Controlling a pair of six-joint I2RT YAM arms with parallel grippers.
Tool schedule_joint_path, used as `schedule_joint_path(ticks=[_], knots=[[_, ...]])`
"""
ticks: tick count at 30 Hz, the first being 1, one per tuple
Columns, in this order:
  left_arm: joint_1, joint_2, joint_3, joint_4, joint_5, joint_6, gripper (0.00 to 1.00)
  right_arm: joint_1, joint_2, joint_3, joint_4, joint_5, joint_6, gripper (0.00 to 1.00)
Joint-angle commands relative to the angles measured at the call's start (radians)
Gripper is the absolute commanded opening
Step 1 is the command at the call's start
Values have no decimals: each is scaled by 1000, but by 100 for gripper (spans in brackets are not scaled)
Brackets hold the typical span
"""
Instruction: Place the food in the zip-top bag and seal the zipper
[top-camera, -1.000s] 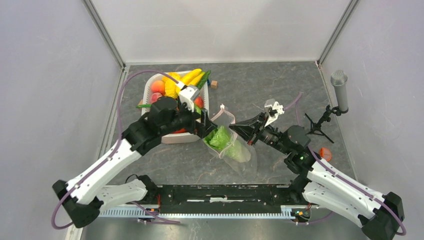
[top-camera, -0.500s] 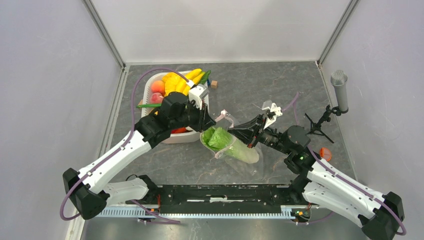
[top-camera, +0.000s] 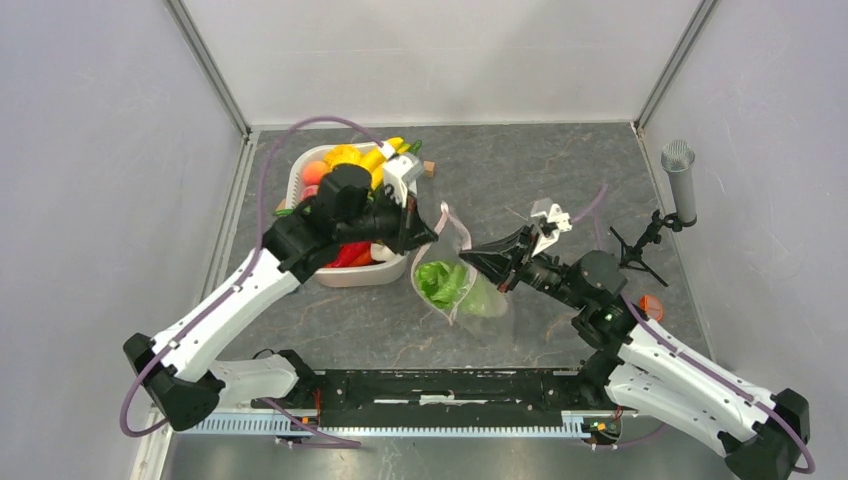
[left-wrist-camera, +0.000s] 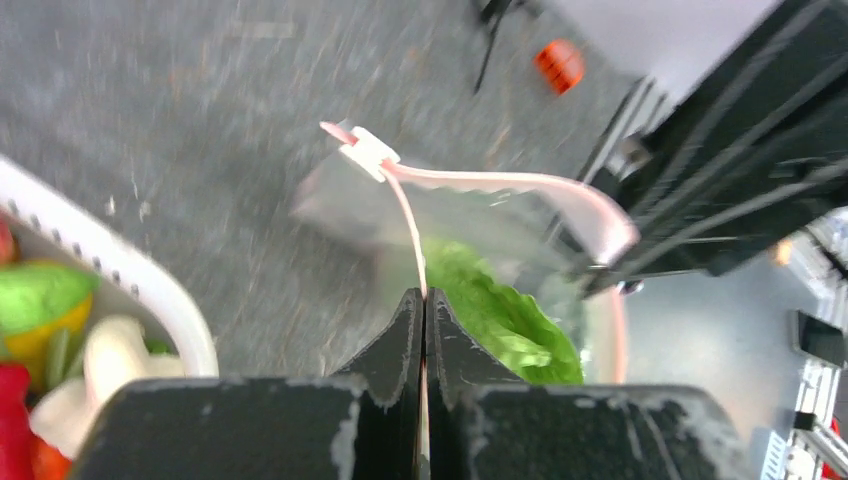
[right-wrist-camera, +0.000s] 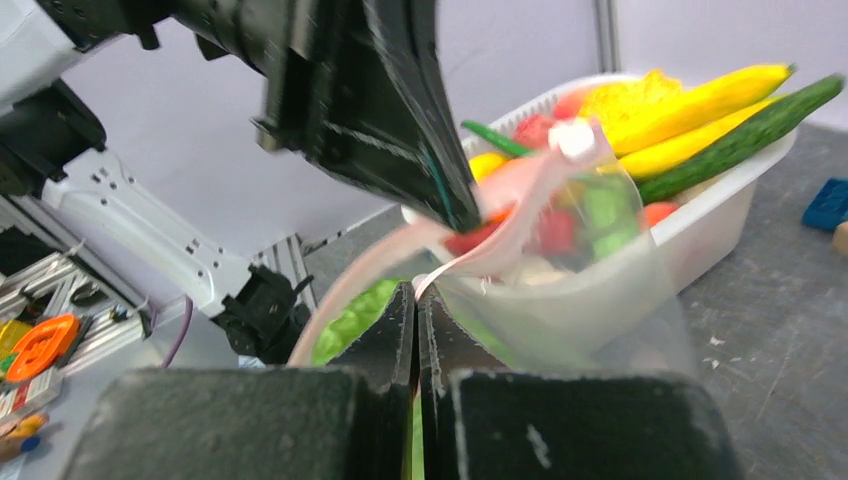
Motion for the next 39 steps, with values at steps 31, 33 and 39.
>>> schedule_joint_path(ticks=[31,33,39], knots=[[24,104,25,260,11,-73,4,6,35,327,-535,459,-2,0],[24,78,-8,286,3,-82,11,6,51,332,-549,444,-31,0],[41,-21,-95,265,-72,-66,42,8,27,250,-385,254,-70,0]])
